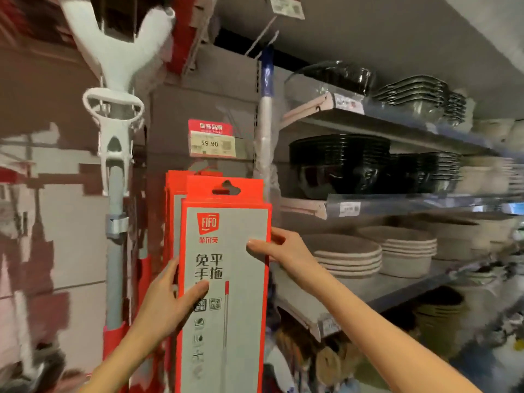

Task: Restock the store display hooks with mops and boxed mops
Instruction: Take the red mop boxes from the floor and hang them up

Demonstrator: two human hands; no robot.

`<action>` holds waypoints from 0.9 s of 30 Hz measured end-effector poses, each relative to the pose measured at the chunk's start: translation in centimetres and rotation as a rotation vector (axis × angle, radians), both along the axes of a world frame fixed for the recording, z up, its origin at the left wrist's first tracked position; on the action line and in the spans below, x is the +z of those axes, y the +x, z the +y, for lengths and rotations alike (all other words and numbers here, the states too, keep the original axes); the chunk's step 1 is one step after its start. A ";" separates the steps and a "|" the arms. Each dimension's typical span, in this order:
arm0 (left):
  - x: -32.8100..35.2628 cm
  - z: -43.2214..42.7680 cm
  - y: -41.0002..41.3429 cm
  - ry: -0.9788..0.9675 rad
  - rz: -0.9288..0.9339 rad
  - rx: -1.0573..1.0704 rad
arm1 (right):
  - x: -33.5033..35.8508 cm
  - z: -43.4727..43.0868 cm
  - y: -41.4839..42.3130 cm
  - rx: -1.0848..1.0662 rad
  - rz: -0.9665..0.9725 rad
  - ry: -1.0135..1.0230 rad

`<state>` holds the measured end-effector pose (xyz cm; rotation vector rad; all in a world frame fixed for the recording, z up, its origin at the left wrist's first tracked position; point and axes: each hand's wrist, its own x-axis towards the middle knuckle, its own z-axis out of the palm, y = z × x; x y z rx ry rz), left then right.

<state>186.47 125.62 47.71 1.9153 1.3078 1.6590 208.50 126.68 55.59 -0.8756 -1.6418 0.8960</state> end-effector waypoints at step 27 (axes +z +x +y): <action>1.1 11.7 -3.9 0.073 -0.023 0.203 | 0.6 17.0 -5.3 0.277 0.062 0.081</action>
